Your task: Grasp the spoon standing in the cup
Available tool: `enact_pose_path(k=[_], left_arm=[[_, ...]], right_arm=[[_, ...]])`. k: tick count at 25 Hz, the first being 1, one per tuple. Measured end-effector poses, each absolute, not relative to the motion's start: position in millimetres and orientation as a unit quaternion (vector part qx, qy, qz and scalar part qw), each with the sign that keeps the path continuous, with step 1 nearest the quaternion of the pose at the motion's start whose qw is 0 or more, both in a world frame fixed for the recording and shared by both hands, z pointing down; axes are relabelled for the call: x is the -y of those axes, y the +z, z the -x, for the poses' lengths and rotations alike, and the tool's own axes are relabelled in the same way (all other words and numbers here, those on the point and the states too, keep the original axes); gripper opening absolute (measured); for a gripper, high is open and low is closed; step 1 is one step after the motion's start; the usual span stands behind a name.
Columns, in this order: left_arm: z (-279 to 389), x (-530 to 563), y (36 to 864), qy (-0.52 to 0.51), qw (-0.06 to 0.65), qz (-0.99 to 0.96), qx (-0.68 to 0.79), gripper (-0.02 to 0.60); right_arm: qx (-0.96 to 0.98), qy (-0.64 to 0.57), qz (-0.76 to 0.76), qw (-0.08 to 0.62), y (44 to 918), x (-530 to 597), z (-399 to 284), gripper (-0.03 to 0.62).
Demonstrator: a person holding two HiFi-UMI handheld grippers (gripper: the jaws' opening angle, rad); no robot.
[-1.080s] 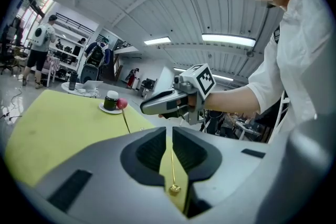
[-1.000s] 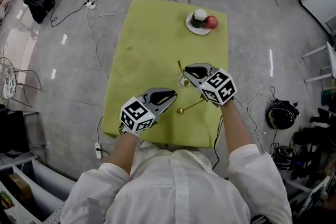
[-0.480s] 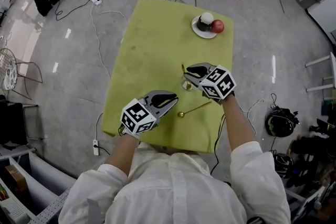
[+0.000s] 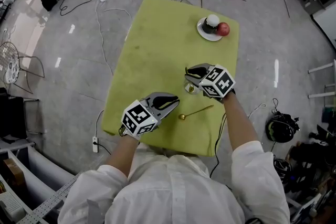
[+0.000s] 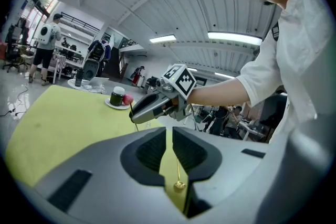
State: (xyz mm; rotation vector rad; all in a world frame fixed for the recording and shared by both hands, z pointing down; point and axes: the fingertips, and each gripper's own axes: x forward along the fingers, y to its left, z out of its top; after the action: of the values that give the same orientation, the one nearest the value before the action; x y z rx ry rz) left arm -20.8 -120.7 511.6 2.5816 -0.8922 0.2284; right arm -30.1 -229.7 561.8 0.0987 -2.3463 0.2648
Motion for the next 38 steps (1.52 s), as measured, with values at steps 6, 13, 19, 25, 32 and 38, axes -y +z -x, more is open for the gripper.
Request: enact_pose_path(k=[6, 13, 19, 25, 32, 38], left_arm=[[21.4, 122.0, 511.7, 0.08, 0.201, -0.923, 0.318, 0.04], [17.9, 122.9, 510.5, 0.08, 0.2, -0.925, 0.313, 0.04], [18.5, 124.9, 509.7, 0.079, 0.196, -0.928, 0.307, 0.04], [15.0, 121.9, 508.5, 0.081, 0.194, -0.93, 0.3, 0.04], [13.0, 122.8, 506.2, 0.081, 0.189, -0.933, 0.294, 0.037], [10.7, 122.2, 503.8, 0.08, 0.183, -0.936, 0.288, 0.032]], right_arm=[[0.92, 0.099, -0.032, 0.378, 563.1, 228.0, 30.0, 0.034], [0.926, 0.105, -0.054, 0.358, 555.6, 227.2, 25.5, 0.018], [0.929, 0.112, -0.081, 0.345, 555.1, 226.2, 23.9, 0.011], [0.931, 0.115, -0.11, 0.329, 548.7, 225.9, 16.4, 0.008], [0.936, 0.119, -0.145, 0.298, 531.7, 232.9, 7.6, 0.007], [0.94, 0.12, -0.164, 0.273, 515.1, 235.1, 2.0, 0.006]])
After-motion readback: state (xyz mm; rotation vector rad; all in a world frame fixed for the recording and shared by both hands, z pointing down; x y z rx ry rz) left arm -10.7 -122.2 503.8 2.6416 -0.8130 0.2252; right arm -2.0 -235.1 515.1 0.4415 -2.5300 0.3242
